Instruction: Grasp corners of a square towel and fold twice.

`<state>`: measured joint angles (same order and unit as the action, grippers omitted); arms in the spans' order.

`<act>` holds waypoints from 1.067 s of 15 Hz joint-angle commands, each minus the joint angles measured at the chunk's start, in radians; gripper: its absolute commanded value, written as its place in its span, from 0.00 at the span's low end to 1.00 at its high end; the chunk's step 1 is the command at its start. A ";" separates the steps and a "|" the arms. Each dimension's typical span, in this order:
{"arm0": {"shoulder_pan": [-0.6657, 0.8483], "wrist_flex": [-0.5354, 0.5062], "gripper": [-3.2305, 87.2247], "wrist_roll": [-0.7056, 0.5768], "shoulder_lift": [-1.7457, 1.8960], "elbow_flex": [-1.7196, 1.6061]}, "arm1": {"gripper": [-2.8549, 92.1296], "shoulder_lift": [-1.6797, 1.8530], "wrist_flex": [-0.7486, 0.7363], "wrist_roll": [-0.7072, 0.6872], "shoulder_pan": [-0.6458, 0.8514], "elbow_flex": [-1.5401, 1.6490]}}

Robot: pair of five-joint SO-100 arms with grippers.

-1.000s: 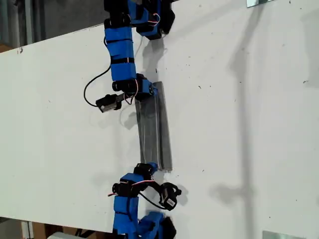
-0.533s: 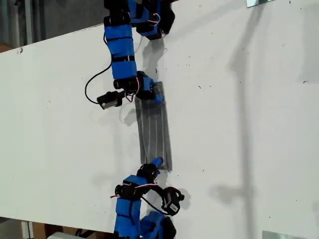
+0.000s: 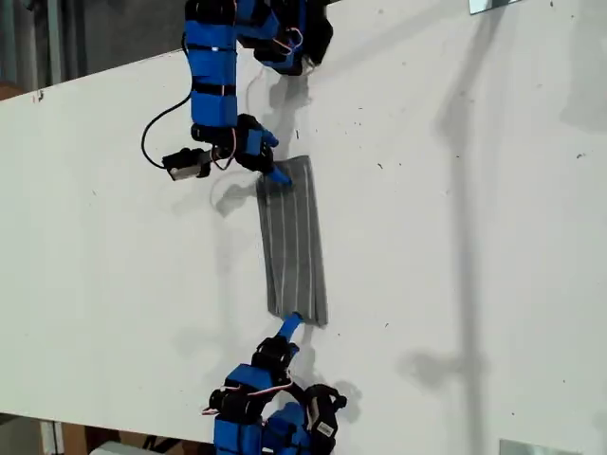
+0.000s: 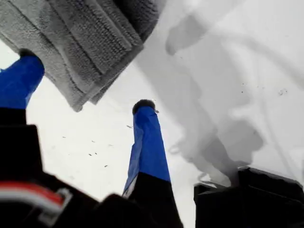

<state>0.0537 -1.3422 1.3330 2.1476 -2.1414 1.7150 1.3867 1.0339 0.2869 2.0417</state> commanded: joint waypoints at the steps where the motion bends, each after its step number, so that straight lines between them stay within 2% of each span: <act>1: 0.018 0.037 0.36 0.014 0.043 -0.015 | 0.44 -0.063 -0.091 -0.048 0.040 0.012; 2: 0.018 0.048 0.35 0.014 0.044 -0.023 | 0.44 -0.123 -0.123 -0.074 0.057 -0.003; 4: 0.015 0.060 0.35 0.026 0.046 -0.040 | 0.27 -0.239 -0.147 -0.109 0.048 -0.072; 7: 0.002 0.069 0.34 0.069 0.130 -0.138 | 0.29 -0.407 -0.149 -0.101 0.000 -0.169; 9: 0.002 0.095 0.34 0.129 0.402 -0.353 | 0.23 -0.410 -0.150 -0.095 -0.014 -0.176; 11: -0.011 0.063 0.34 0.199 0.627 -0.502 | 0.20 -0.411 -0.147 -0.086 -0.029 -0.192; 13: -0.029 0.040 0.34 0.236 0.749 -0.581 | 0.03 -0.413 -0.137 -0.058 -0.044 -0.198; 16: -0.054 -0.084 0.34 0.298 1.043 -0.678 | 0.03 -0.353 -0.112 0.052 -0.017 -0.104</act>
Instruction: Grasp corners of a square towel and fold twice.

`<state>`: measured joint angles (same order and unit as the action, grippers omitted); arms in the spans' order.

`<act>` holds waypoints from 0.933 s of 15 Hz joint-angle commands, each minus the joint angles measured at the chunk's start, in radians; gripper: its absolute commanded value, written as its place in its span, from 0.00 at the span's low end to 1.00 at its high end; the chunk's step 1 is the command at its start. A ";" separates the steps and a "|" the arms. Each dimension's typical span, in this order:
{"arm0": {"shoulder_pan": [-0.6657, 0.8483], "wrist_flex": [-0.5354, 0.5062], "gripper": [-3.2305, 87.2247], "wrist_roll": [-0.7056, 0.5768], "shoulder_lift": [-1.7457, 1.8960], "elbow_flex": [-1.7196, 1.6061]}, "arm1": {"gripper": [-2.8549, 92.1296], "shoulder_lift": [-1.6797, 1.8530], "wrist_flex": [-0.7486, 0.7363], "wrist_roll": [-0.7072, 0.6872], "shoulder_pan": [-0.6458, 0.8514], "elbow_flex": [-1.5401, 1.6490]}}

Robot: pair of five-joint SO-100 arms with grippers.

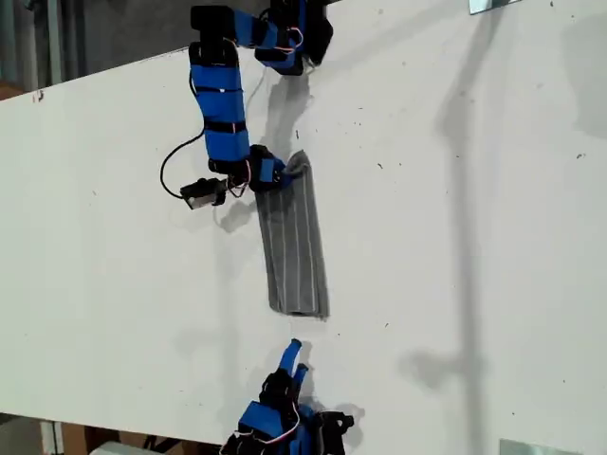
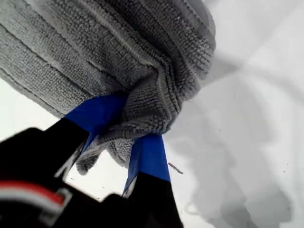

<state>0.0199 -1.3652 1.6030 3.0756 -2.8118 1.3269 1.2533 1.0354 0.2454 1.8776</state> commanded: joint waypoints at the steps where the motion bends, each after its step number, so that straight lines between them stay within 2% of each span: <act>1: -0.032 -0.104 0.34 0.046 0.202 -0.032 | 0.03 0.097 0.040 0.101 0.054 0.118; 4: -0.055 -0.107 0.34 0.071 0.233 -0.064 | 0.03 0.410 0.196 0.178 0.060 0.107; 7: -0.048 -0.110 0.34 0.058 0.267 -0.077 | 0.03 0.476 0.367 0.149 -0.021 -0.221; 9: -0.038 -0.103 0.33 0.041 0.284 -0.092 | 0.03 0.354 0.342 0.023 -0.063 -0.434; 10: -0.037 -0.100 0.28 0.037 0.291 -0.098 | 0.03 0.268 0.319 -0.048 -0.075 -0.535; 12: -0.035 -0.097 0.24 0.032 0.295 -0.103 | 0.03 0.104 0.287 -0.169 -0.081 -0.752; 14: -0.037 -0.081 0.24 0.032 0.308 -0.123 | 0.03 0.049 0.175 -0.253 -0.060 -0.828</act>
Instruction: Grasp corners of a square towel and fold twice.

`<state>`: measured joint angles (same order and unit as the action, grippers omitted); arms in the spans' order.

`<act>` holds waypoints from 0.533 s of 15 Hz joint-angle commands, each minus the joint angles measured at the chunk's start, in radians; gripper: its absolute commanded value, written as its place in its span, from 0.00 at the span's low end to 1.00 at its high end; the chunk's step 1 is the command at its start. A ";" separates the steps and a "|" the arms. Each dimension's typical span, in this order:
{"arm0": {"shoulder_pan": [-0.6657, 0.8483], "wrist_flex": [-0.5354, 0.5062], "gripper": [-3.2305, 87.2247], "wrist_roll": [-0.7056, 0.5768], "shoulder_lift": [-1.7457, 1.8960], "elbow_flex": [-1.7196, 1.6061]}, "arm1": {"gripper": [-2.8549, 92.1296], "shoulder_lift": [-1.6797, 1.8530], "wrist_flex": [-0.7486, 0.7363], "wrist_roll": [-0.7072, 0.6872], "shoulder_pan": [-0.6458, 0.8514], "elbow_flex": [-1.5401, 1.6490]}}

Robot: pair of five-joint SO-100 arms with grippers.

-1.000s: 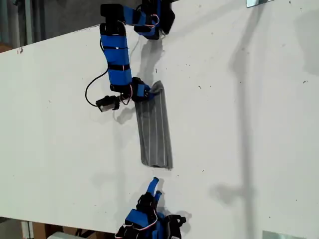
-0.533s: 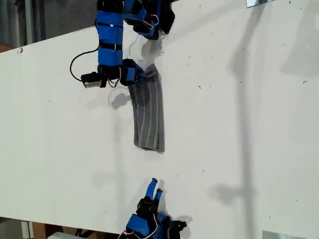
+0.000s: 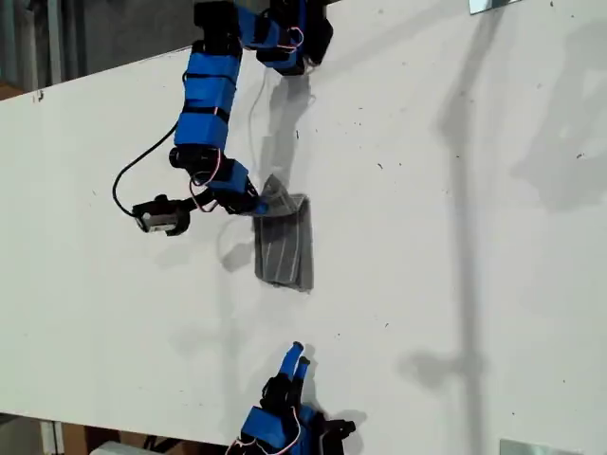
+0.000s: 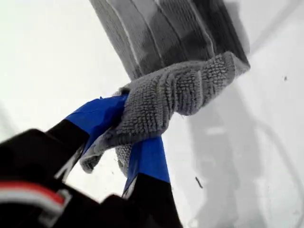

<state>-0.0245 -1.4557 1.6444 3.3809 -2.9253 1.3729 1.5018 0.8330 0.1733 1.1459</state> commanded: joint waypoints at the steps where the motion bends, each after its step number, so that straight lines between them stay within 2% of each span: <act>1: 0.005 0.021 0.24 -0.006 0.005 -0.020 | 0.03 -0.006 -0.135 -0.072 0.031 -0.103; 3: -0.008 0.028 0.24 0.002 0.009 -0.028 | 0.03 -0.014 -0.250 -0.129 0.035 -0.104; 5: -0.011 0.034 0.24 0.002 0.011 -0.034 | 0.39 -0.015 -0.342 -0.173 0.014 -0.098; 8: -0.015 0.048 0.24 0.005 0.018 -0.051 | 0.44 0.087 -0.364 -0.189 0.031 -0.081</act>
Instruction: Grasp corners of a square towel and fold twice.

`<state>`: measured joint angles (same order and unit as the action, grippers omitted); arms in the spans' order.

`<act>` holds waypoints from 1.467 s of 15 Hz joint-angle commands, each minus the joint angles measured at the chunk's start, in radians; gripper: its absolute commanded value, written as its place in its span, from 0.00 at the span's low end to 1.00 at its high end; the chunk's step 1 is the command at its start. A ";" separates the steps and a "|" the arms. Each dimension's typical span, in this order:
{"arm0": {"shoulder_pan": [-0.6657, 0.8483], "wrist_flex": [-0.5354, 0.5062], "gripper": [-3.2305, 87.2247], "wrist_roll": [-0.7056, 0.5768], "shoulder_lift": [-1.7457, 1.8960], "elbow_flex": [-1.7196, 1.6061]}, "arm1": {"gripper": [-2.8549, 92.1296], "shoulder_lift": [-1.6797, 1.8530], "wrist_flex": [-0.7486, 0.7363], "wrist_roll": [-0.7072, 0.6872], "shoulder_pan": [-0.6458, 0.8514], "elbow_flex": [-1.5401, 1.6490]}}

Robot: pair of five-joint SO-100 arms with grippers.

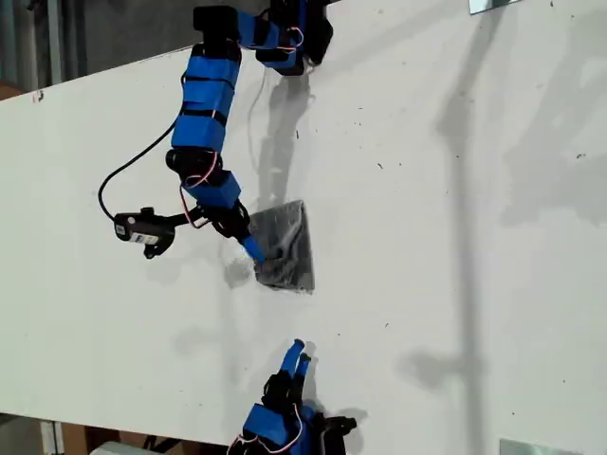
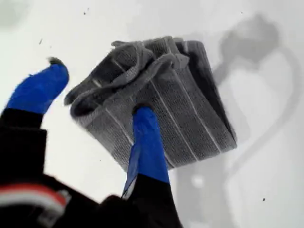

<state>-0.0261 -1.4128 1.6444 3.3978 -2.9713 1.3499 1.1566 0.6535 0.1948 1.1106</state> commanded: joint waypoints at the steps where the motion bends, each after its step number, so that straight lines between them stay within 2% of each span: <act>1: -0.015 0.005 0.24 0.003 0.008 -0.006 | 0.47 0.195 0.000 0.011 0.038 -0.005; 3: -0.014 0.005 0.24 -0.003 0.020 -0.006 | 0.48 0.459 0.000 0.098 0.101 0.278; 5: -0.006 0.003 0.24 -0.017 0.023 -0.006 | 0.50 0.739 -0.069 0.204 0.100 0.718; 8: 0.026 0.006 0.24 -0.048 0.025 -0.006 | 0.50 1.223 -0.232 0.387 -0.035 1.295; 10: 0.081 0.006 0.24 -0.083 0.028 -0.005 | 0.50 1.626 -0.186 0.495 -0.126 1.529; 12: 0.161 0.014 0.24 -0.161 0.046 -0.009 | 0.51 1.947 0.009 0.549 -0.150 1.601; 14: 0.235 0.034 0.24 -0.193 0.043 -0.023 | 0.55 1.937 0.095 0.646 -0.150 1.586; 15: 0.270 0.043 0.24 -0.199 0.043 -0.029 | 0.52 1.937 0.152 0.716 -0.137 1.595; 16: 0.316 0.058 0.24 -0.209 0.049 -0.044 | 0.44 1.939 0.229 0.818 -0.133 1.612; 17: 0.370 0.067 0.24 -0.192 0.071 -0.087 | 0.38 1.942 0.307 0.957 -0.146 1.637; 18: 0.451 0.087 0.23 -0.192 0.069 -0.137 | 0.38 1.945 0.370 1.095 -0.169 1.655; 20: 0.468 0.084 0.22 -0.184 0.067 -0.133 | 0.34 1.945 0.367 1.098 -0.225 1.683; 22: 0.466 0.095 0.22 -0.324 0.067 -0.141 | 0.34 1.945 0.371 1.049 -0.250 1.689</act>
<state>0.4310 -1.3361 1.3883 3.4607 -3.1032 3.2981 1.5110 1.7273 -0.0368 2.7995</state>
